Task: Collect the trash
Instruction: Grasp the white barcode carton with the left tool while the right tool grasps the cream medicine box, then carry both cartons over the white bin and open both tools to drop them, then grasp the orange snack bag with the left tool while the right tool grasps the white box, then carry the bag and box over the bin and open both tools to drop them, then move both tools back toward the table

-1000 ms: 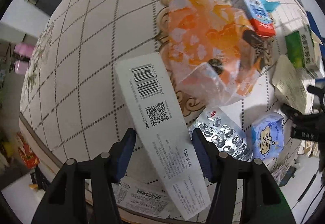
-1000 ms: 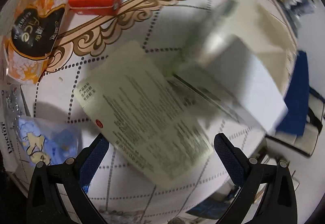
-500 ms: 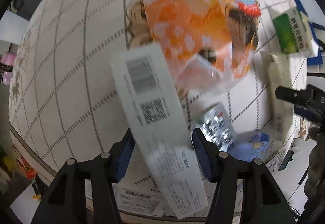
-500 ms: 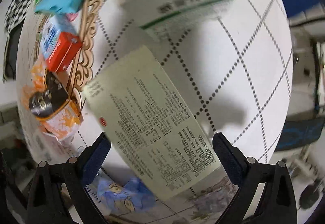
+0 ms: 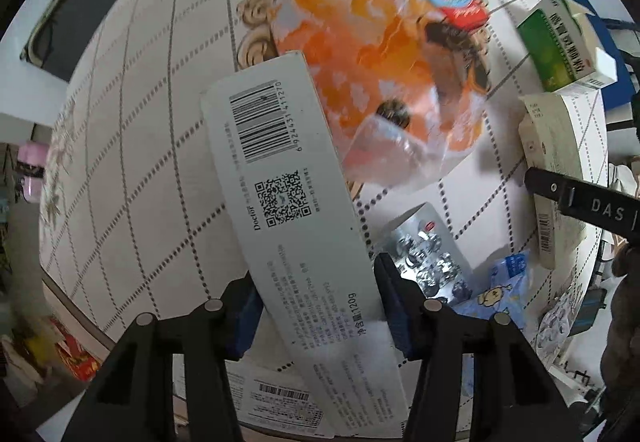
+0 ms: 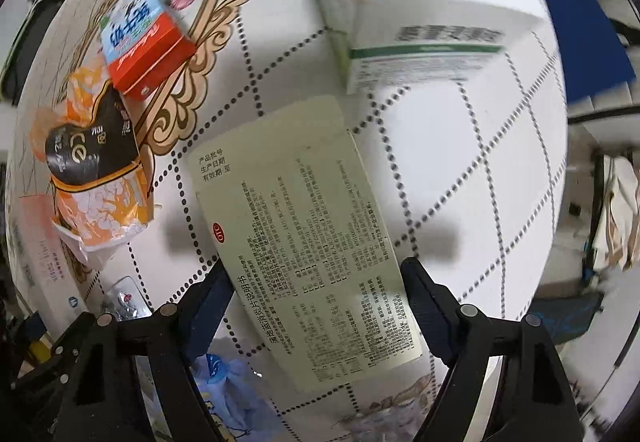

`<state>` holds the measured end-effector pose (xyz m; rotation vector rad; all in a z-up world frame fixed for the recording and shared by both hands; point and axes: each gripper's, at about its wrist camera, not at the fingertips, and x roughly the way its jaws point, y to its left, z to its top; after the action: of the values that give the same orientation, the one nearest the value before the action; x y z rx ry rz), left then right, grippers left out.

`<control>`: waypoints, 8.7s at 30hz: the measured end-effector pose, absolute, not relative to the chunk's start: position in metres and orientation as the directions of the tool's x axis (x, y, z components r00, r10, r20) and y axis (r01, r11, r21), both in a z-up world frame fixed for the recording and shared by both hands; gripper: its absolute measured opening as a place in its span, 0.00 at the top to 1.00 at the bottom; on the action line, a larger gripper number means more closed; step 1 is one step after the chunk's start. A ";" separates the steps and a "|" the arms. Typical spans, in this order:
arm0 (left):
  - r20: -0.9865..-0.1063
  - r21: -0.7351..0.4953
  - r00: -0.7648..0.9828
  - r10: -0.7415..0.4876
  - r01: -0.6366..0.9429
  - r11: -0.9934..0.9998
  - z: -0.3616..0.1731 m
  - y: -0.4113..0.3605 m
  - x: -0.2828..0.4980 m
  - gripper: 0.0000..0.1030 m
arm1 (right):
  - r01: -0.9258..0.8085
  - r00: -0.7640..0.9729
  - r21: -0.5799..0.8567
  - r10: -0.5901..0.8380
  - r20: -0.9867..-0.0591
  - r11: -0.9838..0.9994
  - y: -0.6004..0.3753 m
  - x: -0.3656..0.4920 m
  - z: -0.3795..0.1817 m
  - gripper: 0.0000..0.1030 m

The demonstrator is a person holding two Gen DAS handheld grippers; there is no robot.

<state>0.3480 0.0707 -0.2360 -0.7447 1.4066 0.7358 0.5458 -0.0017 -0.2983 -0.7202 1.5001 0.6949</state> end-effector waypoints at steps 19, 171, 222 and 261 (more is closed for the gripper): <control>-0.959 -0.097 0.251 0.133 -0.729 0.678 -0.110 0.048 0.329 0.53 | -0.636 0.024 0.193 0.270 -0.963 0.747 -0.094 0.518 -0.195 0.19; -0.967 0.026 0.135 0.217 -0.792 0.610 -0.200 0.105 0.377 0.99 | -0.660 0.117 0.019 0.127 -0.985 0.751 -0.007 0.608 -0.218 0.34; -0.965 -0.203 0.007 -0.263 -0.654 0.729 -0.616 -0.044 0.070 0.93 | -0.217 -0.246 0.323 0.269 -0.931 0.921 -0.317 0.085 -0.616 0.30; -0.999 -0.042 0.033 -0.027 -0.643 0.765 -0.407 -0.067 -0.012 0.00 | -0.559 -0.057 0.059 0.033 -0.998 0.827 -0.286 0.038 -0.437 0.00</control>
<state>-0.0116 -0.0675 -0.4071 -0.5746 1.4786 0.5161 0.0382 -0.2864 -0.4372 -0.4304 1.5650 0.5070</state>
